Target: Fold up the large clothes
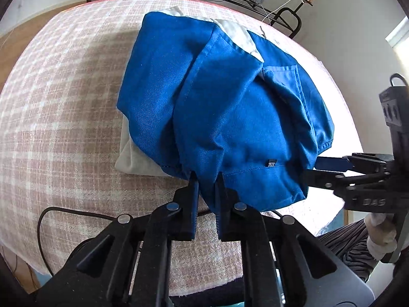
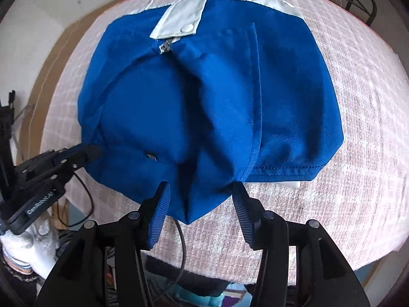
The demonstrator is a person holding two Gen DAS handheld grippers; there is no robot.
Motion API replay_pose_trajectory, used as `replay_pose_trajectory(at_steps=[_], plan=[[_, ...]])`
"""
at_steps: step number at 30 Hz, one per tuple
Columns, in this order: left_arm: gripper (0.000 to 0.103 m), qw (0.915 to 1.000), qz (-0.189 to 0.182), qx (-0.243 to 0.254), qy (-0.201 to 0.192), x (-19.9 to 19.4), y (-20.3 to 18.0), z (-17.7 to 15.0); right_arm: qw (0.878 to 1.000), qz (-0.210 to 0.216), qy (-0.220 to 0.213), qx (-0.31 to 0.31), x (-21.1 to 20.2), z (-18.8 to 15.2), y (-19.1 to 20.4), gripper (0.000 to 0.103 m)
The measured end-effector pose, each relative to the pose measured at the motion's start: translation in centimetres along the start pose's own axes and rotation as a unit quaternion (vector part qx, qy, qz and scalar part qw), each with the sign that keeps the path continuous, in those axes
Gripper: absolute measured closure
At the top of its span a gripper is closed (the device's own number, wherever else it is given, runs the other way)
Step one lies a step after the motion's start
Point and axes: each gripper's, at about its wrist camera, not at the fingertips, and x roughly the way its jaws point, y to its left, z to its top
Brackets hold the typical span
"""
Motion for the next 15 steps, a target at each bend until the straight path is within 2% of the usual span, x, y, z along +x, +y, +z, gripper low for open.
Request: replay_pose_trajectory(at_steps=[2,3,4,5,6,9,11,12,13,15], plan=[[0.096,1.0,-0.004,0.0,-0.003,-0.2,0.0,0.0,1.0,-0.007,0.009,0.002,0.6,0.3,0.2,0.058],[0.097,1.0,-0.007,-0.001,-0.006,-0.4,0.1,0.0,1.0,-0.001,0.013,0.006,0.8,0.3,0.0,0.072],[0.098,0.9999,-0.01,-0.004,-0.011,-0.7,0.4,-0.1,1.0,0.002,0.014,0.013,0.8,0.4,-0.4,0.08],[0.098,0.9997,-0.016,-0.01,-0.016,-1.3,0.8,-0.2,1.0,0.013,0.011,0.019,0.7,0.4,-0.8,0.084],[0.099,0.9994,-0.023,-0.015,-0.021,-1.7,1.2,-0.3,0.999,0.026,0.007,0.026,0.5,0.2,-1.4,0.097],[0.1,0.9973,-0.046,-0.036,-0.045,-2.9,1.8,-0.3,0.997,0.058,-0.026,0.032,-0.8,0.0,-2.9,0.1],[0.1,0.9956,-0.056,-0.044,-0.06,-3.5,2.1,-0.5,0.993,0.083,-0.07,0.047,-2.0,-0.5,-4.1,0.1],[0.1,0.995,-0.059,-0.047,-0.065,-3.5,2.3,-0.6,0.987,0.111,-0.101,0.055,-2.6,-1.0,-4.9,0.1],[0.1,0.9948,-0.063,-0.048,-0.063,-3.4,2.4,-0.6,0.983,0.122,-0.126,0.06,-2.9,-1.3,-5.4,0.101],[0.1,0.9954,-0.062,-0.039,-0.062,-3.1,2.0,-0.7,0.979,0.102,-0.169,0.045,-2.8,-2.1,-5.7,0.101]])
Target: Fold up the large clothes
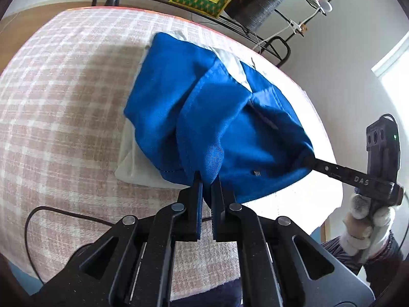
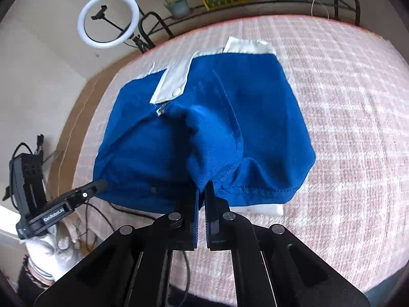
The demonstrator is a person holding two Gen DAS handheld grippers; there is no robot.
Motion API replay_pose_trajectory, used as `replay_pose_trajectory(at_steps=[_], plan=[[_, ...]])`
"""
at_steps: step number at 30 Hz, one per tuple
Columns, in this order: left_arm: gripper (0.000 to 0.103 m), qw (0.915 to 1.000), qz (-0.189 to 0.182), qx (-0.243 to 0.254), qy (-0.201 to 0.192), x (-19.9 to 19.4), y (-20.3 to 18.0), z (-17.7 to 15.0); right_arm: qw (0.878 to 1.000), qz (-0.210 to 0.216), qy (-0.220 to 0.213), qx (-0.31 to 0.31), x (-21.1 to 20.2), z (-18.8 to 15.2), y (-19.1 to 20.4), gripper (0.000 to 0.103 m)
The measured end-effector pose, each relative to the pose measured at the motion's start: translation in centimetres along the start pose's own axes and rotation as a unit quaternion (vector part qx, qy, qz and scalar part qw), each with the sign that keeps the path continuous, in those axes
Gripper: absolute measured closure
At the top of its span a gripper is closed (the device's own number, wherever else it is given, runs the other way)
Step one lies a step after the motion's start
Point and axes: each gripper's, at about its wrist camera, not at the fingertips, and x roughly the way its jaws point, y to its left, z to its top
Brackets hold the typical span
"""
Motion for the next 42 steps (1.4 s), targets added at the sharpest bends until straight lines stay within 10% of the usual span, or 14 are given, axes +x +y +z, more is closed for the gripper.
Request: replay_pose_trajectory(at_steps=[9,18,23,34,42], plan=[[0.097,0.9968,0.045,0.064,0.014,-0.4,-1.9,-1.2,0.999,-0.005,-0.01,-0.051,-1.8,-0.5,-0.1,0.089],[0.091,0.9912,0.077,0.087,-0.062,-2.8,-2.4,4.0,0.991,-0.031,-0.077,-0.108,-2.9,3.2,1.4,0.085],[0.091,0.9793,0.161,0.114,-0.044,2.5,-0.5,7.5,0.996,-0.043,-0.021,-0.08,1.3,4.5,-0.6,0.085],[0.091,0.9706,0.188,0.151,-0.002,5.1,2.2,5.0,0.993,-0.007,0.045,-0.106,3.2,2.2,-1.7,0.084],[0.092,0.9665,0.18,0.172,-0.062,2.5,-0.1,5.8,0.983,-0.071,-0.058,-0.159,-0.8,3.3,-0.7,0.084]])
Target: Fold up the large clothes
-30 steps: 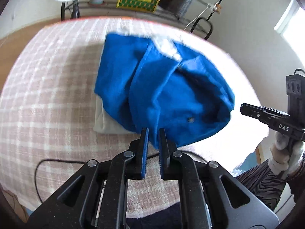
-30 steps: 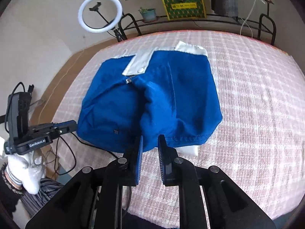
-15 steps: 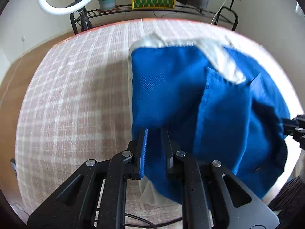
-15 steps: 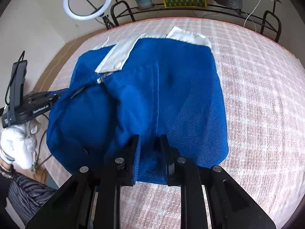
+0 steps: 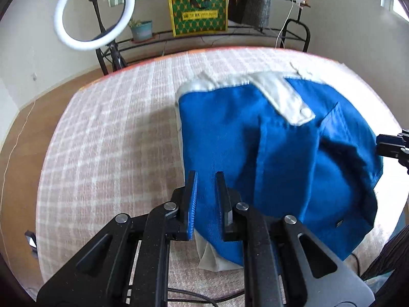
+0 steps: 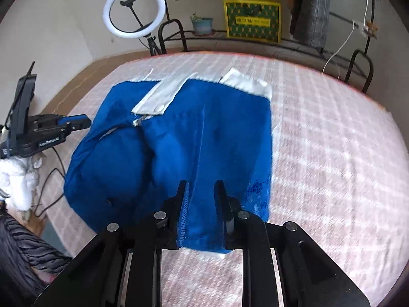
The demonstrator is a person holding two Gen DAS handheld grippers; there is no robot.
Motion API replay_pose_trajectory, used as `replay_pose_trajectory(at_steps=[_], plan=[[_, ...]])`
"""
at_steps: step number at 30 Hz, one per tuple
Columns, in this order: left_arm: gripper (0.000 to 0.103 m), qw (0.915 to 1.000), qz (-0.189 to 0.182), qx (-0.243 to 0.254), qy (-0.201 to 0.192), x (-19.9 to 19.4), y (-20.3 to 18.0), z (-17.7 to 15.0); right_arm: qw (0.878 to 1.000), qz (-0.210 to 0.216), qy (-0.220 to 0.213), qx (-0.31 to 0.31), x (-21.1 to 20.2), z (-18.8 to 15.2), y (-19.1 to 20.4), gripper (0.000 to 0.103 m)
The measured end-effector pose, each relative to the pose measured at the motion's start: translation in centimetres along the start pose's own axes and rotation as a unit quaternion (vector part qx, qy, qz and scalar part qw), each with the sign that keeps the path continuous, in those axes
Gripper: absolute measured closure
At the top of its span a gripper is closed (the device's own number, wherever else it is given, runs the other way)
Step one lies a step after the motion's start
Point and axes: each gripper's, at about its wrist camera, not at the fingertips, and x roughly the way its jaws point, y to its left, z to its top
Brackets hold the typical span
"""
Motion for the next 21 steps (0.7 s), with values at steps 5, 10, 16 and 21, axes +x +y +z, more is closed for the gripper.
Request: replay_pose_trajectory(at_steps=[5,10,16,21], plan=[[0.092,0.9997,0.001,0.0,-0.022,0.0,0.2,1.6,1.0,-0.024,-0.016,0.002,0.3,1.7,-0.7,0.084],[0.091,0.9998,-0.001,-0.007,-0.02,1.8,0.7,3.0,1.0,-0.026,-0.004,0.004,1.2,2.4,-1.5,0.084],[0.091,0.9972,-0.046,-0.055,0.021,5.9,3.2,3.3,0.995,0.026,0.038,0.083,3.9,2.4,-4.3,0.084],[0.082,0.9931,-0.075,-0.076,0.048,7.9,4.9,3.0,0.994,0.034,0.066,0.081,4.6,0.9,-3.7,0.083]])
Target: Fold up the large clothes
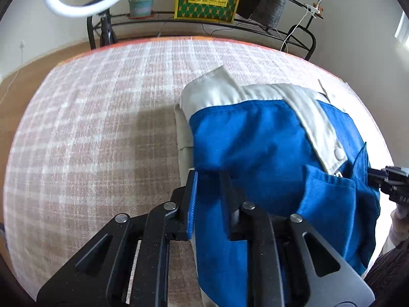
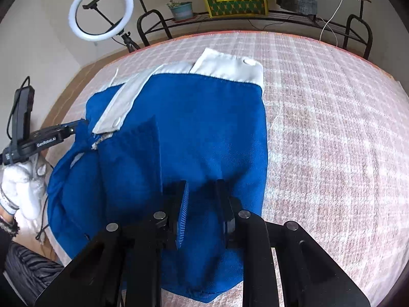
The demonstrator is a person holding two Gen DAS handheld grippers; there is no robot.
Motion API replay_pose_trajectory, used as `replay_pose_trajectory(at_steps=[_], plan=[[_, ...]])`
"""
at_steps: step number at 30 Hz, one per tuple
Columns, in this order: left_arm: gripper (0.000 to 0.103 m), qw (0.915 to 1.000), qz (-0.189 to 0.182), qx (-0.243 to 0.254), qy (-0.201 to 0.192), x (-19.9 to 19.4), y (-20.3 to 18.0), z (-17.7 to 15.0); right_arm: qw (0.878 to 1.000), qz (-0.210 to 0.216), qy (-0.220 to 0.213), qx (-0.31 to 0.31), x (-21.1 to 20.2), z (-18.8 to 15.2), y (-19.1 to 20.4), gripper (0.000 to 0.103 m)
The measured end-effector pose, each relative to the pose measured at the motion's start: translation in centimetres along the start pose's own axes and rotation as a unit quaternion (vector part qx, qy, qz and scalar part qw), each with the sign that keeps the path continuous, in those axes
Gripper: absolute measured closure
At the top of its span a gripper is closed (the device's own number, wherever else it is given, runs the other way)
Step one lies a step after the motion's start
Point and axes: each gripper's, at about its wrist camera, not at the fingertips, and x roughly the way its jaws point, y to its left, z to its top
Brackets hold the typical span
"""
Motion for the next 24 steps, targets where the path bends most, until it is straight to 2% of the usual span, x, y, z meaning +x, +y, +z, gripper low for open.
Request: replay_pose_trajectory(at_steps=[2,5,8,9,10,11,12,15,17,19,24], plan=[[0.077,0.9994,-0.024,-0.027,-0.001,0.3,1.1,-0.3,1.0,0.006,0.016,-0.001,0.7,-0.5,0.1,0.083],[0.066,0.9983,-0.033,-0.049,0.004,-0.3,2.4,0.0,1.0,0.009,0.022,-0.014,0.1,-0.5,0.2,0.083],[0.064,0.9943,-0.059,-0.088,-0.011,-2.1,4.0,0.1,0.998,0.063,-0.009,0.0,-2.4,0.0,-1.1,0.075],[0.061,0.992,-0.068,-0.106,-0.01,-2.3,4.5,0.0,0.997,0.068,-0.031,0.009,-3.5,0.1,-1.9,0.06],[0.051,0.987,-0.09,-0.132,-0.005,-2.5,5.3,-0.1,0.996,0.067,-0.05,0.019,-4.4,0.3,-2.6,0.04],[0.046,0.9801,-0.115,-0.162,0.002,-2.4,6.1,-0.2,0.995,0.072,-0.067,0.03,-5.2,0.4,-3.4,0.033],[0.046,0.9737,-0.135,-0.184,0.007,-2.1,6.7,-0.3,0.992,0.086,-0.077,0.047,-5.7,0.5,-4.5,0.027],[0.046,0.9559,-0.18,-0.23,0.028,-1.0,7.8,-0.4,0.984,0.135,-0.059,0.098,-4.9,0.6,-7.4,0.027],[0.045,0.9409,-0.212,-0.261,0.04,-0.2,8.3,-0.6,0.979,0.15,-0.045,0.129,-3.9,0.5,-9.0,0.027],[0.045,0.9299,-0.233,-0.281,0.048,0.3,8.4,-1.4,0.973,0.168,-0.03,0.154,-2.5,0.8,-10.2,0.027],[0.045,0.9242,-0.248,-0.283,0.065,1.8,8.2,-1.4,0.953,0.225,-0.014,0.204,-0.2,0.9,-11.7,0.027]])
